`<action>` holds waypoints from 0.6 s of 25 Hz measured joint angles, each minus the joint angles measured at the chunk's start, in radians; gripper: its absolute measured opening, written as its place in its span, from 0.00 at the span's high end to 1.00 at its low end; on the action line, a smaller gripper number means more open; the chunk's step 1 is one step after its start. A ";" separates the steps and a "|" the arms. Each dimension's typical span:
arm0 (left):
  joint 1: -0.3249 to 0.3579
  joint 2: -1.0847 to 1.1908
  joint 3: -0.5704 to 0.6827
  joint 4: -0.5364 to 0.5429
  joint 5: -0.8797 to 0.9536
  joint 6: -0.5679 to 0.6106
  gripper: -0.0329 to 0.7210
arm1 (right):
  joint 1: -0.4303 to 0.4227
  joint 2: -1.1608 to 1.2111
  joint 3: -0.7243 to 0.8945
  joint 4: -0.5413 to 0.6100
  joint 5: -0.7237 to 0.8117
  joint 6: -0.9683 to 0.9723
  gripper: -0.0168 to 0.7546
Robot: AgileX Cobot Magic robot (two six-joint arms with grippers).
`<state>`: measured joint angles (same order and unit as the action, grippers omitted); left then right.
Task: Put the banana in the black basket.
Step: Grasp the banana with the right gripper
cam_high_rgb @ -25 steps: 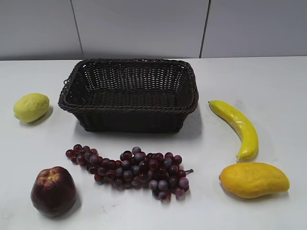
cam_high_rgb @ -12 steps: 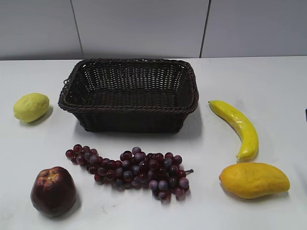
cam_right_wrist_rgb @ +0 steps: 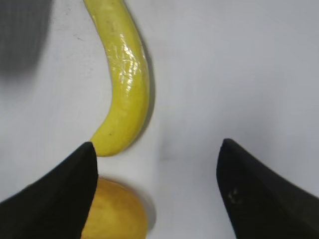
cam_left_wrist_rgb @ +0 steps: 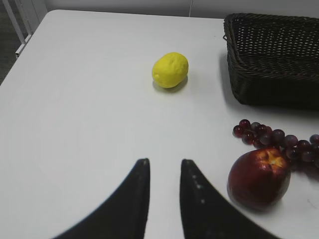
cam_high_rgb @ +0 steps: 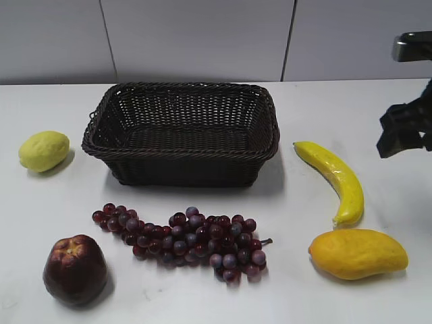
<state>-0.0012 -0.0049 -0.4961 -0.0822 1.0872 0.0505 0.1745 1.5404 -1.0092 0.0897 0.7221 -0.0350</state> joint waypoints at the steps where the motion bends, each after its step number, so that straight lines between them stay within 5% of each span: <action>1: 0.000 0.000 0.000 0.000 0.000 0.000 0.69 | 0.015 0.032 -0.023 0.000 0.010 -0.001 0.21; 15: 0.000 0.000 0.000 0.000 0.000 0.000 0.69 | 0.068 0.375 -0.175 0.006 0.027 0.002 0.21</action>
<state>-0.0012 -0.0049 -0.4961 -0.0822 1.0872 0.0505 0.2423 1.9153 -1.1839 0.0962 0.7495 -0.0329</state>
